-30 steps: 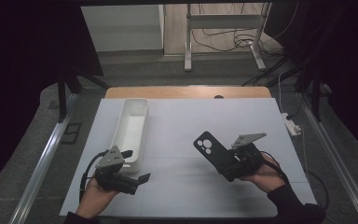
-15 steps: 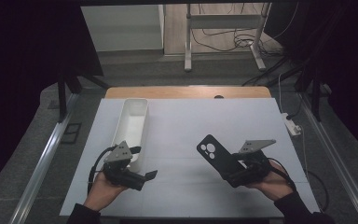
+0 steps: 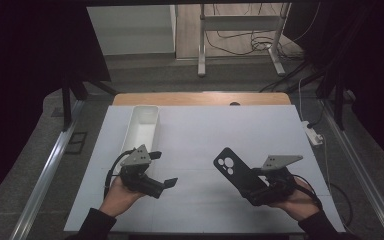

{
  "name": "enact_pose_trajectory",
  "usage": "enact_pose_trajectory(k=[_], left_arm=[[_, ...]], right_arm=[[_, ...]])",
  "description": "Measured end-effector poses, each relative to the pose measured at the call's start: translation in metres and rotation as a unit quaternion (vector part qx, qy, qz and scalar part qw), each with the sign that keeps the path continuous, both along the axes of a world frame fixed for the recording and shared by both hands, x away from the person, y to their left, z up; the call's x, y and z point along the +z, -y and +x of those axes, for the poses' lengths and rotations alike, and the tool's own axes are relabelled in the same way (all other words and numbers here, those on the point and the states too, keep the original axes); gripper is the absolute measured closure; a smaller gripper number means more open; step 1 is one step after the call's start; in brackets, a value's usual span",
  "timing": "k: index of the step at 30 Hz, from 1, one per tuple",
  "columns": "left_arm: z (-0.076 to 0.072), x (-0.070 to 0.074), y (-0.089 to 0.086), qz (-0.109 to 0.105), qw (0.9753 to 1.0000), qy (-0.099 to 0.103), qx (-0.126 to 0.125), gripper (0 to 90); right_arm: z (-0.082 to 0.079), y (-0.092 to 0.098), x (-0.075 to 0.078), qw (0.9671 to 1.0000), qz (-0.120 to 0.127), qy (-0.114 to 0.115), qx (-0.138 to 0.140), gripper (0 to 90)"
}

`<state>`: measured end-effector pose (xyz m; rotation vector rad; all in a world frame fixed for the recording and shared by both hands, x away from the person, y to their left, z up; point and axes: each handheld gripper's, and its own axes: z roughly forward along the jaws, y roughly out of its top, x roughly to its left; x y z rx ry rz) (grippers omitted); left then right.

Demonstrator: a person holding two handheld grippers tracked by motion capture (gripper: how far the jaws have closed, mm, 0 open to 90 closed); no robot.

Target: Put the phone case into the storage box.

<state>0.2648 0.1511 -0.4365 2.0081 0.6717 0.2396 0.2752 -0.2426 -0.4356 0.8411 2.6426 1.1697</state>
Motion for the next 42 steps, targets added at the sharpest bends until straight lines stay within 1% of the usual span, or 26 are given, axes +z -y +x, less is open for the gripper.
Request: enact_pose_trajectory(k=[2,3,4,5,8,17,20,21,24,26,30,31,34,37,38,39,41,42], left_arm=[[0.003,-0.001,0.005,-0.003,0.9999,-0.001,-0.009,0.0],[0.003,-0.001,0.005,-0.003,0.9999,-0.001,-0.009,0.0],[0.003,-0.001,0.007,-0.002,0.9999,-0.001,-0.014,0.0],[0.003,-0.002,0.011,0.005,0.9998,0.0,-0.02,0.0],[0.003,-0.004,0.014,0.006,0.9996,0.001,-0.027,0.0],[-0.004,-0.007,0.021,-0.006,0.999,0.0,-0.045,0.0],[-0.007,-0.007,0.024,-0.012,0.9986,0.0,-0.052,0.0],[-0.008,-0.007,0.026,-0.013,0.9984,0.004,-0.055,0.0],[-0.011,-0.007,0.028,-0.021,0.9978,0.005,-0.063,0.0],[-0.012,-0.007,0.029,-0.025,0.9975,0.004,-0.066,0.0],[-0.014,-0.006,0.031,-0.03,0.9966,0.008,-0.077,0.0],[-0.014,-0.006,0.031,-0.03,0.9966,0.008,-0.077,0.0],[-0.015,-0.007,0.031,-0.033,0.9958,0.007,-0.085,0.0],[-0.015,-0.008,0.033,-0.028,0.9954,0.011,-0.091,0.0],[-0.015,-0.008,0.033,-0.029,0.995,0.012,-0.095,0.0],[-0.015,-0.008,0.033,-0.03,0.9948,0.012,-0.096,0.0],[-0.015,-0.008,0.033,-0.034,0.9942,0.012,-0.101,0.0],[-0.015,-0.008,0.033,-0.037,0.994,0.011,-0.103,0.0]], right_arm=[[0.0,-0.001,0.0,1.0,0.0,0.001,0.001,14.4],[0.0,-0.001,0.0,1.0,0.0,0.001,0.001,14.4],[0.0,-0.001,-0.001,1.0,0.001,0.001,0.003,14.4],[-0.001,-0.002,-0.001,1.0,0.002,0.003,0.006,14.4],[-0.001,-0.004,-0.001,0.9999,0.004,0.002,0.011,14.4],[-0.004,-0.014,-0.004,0.9993,0.005,0.0,0.036,14.4],[-0.004,-0.017,-0.006,0.9989,0.01,-0.004,0.045,14.4],[-0.005,-0.018,-0.006,0.9988,0.013,-0.005,0.048,14.4],[-0.005,-0.021,-0.006,0.9975,0.025,-0.006,0.066,14.4],[-0.006,-0.023,-0.006,0.9966,0.03,-0.007,0.076,14.4],[-0.007,-0.027,-0.007,0.9948,0.037,-0.008,0.095,14.4],[-0.007,-0.027,-0.007,0.9948,0.037,-0.008,0.095,14.4],[-0.007,-0.03,-0.006,0.992,0.049,-0.01,0.116,14.4],[-0.008,-0.032,-0.006,0.99,0.054,-0.008,0.13,14.4],[-0.009,-0.033,-0.006,0.9894,0.055,-0.007,0.134,14.4],[-0.009,-0.036,-0.006,0.9881,0.057,-0.009,0.143,14.4],[-0.009,-0.037,-0.006,0.9876,0.058,-0.009,0.146,14.4],[-0.01,-0.039,-0.006,0.9863,0.061,-0.01,0.153,14.4]])
